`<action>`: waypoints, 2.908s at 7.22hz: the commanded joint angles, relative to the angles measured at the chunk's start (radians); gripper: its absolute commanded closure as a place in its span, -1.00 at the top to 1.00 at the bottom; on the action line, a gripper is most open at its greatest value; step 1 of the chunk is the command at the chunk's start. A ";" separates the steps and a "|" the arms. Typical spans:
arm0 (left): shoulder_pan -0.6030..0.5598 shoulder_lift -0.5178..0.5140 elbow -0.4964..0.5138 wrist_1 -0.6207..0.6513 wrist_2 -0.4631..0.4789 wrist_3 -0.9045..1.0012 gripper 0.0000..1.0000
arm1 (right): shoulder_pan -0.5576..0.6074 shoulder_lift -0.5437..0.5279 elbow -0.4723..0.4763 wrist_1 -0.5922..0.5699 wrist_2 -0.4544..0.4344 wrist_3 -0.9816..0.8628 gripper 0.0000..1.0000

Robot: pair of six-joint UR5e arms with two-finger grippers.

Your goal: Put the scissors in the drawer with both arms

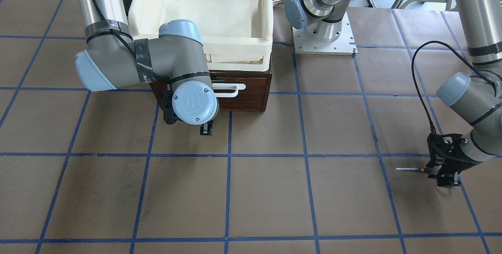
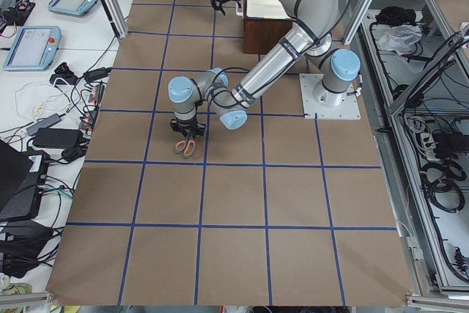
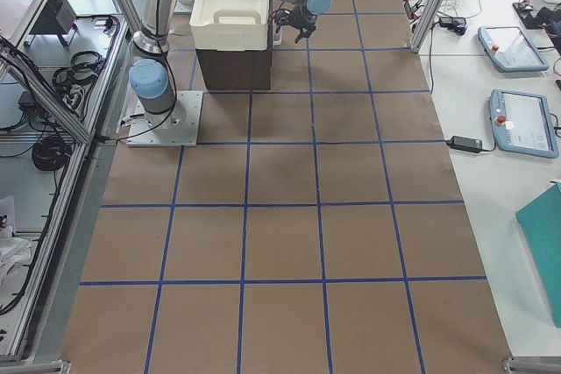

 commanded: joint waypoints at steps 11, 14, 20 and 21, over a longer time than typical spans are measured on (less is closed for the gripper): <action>-0.387 0.392 0.098 -0.523 -0.031 -0.241 -1.00 | -0.003 0.014 -0.062 -0.217 -0.086 -0.249 1.00; -0.401 0.385 0.093 -0.540 -0.036 -0.262 -1.00 | -0.009 0.043 -0.108 -0.228 -0.086 -0.284 1.00; -0.418 0.397 0.092 -0.561 -0.030 -0.322 -1.00 | -0.035 0.081 -0.175 -0.239 -0.086 -0.353 1.00; -0.424 0.396 0.087 -0.563 -0.022 -0.336 -1.00 | -0.040 0.081 -0.177 -0.239 -0.086 -0.353 1.00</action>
